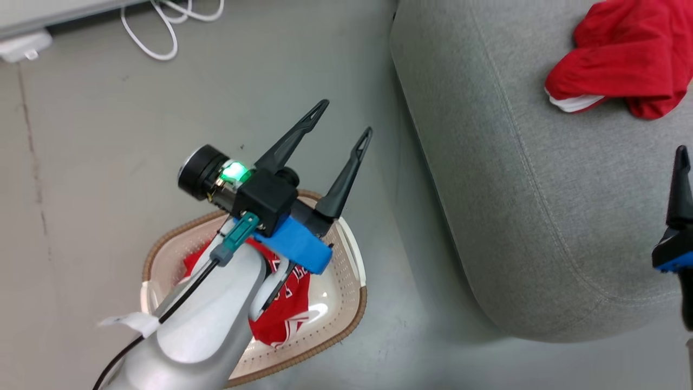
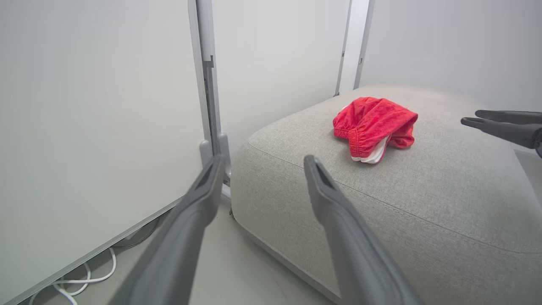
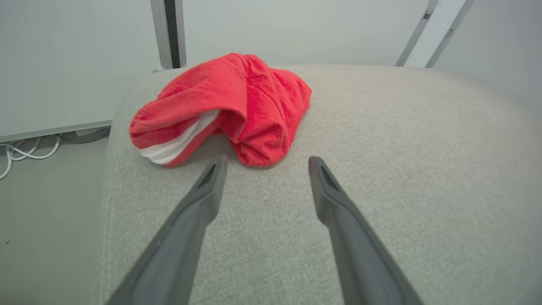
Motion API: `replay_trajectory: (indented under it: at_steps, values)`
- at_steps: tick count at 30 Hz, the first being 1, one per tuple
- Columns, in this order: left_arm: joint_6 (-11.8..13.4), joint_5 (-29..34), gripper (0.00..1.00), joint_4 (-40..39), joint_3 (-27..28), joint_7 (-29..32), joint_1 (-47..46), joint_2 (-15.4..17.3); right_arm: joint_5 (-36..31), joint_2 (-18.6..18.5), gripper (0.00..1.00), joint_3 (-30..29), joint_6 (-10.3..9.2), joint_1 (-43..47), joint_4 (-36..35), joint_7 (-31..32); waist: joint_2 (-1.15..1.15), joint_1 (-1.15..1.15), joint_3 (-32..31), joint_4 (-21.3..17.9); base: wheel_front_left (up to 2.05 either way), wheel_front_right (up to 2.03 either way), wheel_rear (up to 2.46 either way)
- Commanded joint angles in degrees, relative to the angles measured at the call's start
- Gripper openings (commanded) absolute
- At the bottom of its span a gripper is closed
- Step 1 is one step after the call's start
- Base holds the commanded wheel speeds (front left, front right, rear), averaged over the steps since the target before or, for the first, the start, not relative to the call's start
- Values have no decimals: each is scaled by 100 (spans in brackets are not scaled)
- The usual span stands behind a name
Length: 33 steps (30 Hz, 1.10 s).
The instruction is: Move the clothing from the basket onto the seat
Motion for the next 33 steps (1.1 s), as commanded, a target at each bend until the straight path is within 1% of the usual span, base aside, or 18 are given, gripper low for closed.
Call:
replay_trajectory:
  at_steps: [1,8,16,26,32,33]
  values:
    - [38,-32,100,-60,99,-25,133,0,-32,64,100,35,1,184,-193,-2,0,1,-285,72,0,0,0]
    - [152,47,100,-404,834,-26,840,-94,41,418,100,443,2,815,-1268,-2,0,1,-789,329,0,0,0]
    - [114,269,100,-729,1773,-26,1608,-248,51,653,100,871,2,1297,-2078,-2,0,1,-1270,760,0,0,0]
    - [6,590,100,-950,2652,-21,2410,-458,-89,876,100,1311,2,1739,-2627,-1,0,1,-1776,1282,0,0,0]
    - [-56,691,100,-999,3122,-22,2863,-590,-175,1064,100,1378,2,2045,-2754,-1,0,1,-2085,1558,0,0,0]
    - [-56,691,100,-999,3122,-22,2863,-590,-175,1064,100,1378,2,2045,-2754,-1,0,1,-2085,1558,0,0,0]
